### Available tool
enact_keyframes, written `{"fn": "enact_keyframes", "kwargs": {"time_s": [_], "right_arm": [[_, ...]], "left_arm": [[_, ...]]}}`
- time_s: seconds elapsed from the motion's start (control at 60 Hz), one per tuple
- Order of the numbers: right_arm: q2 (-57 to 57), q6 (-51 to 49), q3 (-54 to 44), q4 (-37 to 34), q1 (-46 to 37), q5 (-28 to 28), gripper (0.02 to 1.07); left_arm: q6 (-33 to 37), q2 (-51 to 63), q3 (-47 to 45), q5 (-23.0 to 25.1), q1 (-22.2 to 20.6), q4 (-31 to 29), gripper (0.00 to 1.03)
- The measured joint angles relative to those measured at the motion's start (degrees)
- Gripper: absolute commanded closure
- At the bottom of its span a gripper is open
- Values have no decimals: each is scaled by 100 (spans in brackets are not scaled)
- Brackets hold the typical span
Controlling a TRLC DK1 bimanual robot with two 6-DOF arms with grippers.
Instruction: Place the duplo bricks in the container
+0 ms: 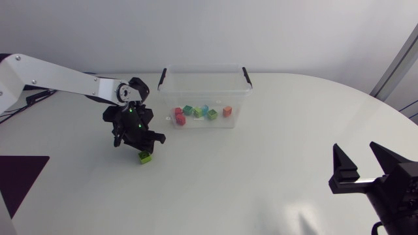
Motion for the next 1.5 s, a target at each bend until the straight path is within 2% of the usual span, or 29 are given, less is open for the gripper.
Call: {"fn": "enact_keyframes", "kwargs": {"time_s": [0.033, 0.083, 0.1, 0.117, 0.15, 0.183, 0.267, 0.433, 0.683, 0.967, 1.033, 1.083, 1.117, 1.167, 1.2, 1.217, 1.5], "right_arm": [[0, 0, 0, 0, 0, 0, 7], [0, 2, 0, 0, 0, 0, 7], [0, 0, 0, 0, 0, 0, 7], [0, 0, 0, 0, 0, 0, 7], [0, 2, 0, 0, 0, 0, 7], [0, 2, 0, 0, 0, 0, 7], [0, 0, 0, 0, 0, 0, 7], [0, 0, 0, 0, 0, 0, 7], [0, 0, 0, 0, 0, 0, 7], [0, 2, 0, 0, 0, 0, 7], [0, 2, 0, 0, 0, 0, 7], [0, 0, 0, 0, 0, 0, 7], [0, 0, 0, 0, 0, 0, 7], [0, 0, 0, 0, 0, 0, 7], [0, 0, 0, 0, 0, 0, 7], [0, 2, 0, 0, 0, 0, 7], [0, 0, 0, 0, 0, 0, 7]], "left_arm": [[17, -26, 0, 2, 0, -2, 76], [92, -61, 0, 0, 0, -17, 66], [136, -68, 0, 0, 0, -33, 51], [170, -81, 0, 2, -2, -52, 46], [286, -101, 0, 0, -7, -111, 27], [439, -120, 0, 2, -13, -186, 17], [942, -177, 0, 0, -35, -350, 6], [1871, -289, 0, 0, -44, -468, 5], [2846, -341, -66, -24, -61, -627, 5], [3303, -343, -352, -155, -153, -446, 8], [3316, -343, -457, -238, -190, -295, 13], [3320, -343, -507, -289, -212, -201, 24], [3320, -343, -531, -302, -219, -160, 34], [3320, -343, -546, -306, -234, -96, 54], [3320, -343, -546, -306, -232, -42, 72], [3320, -343, -546, -306, -232, -9, 76], [3320, -470, -750, -306, -232, 264, 78]]}}
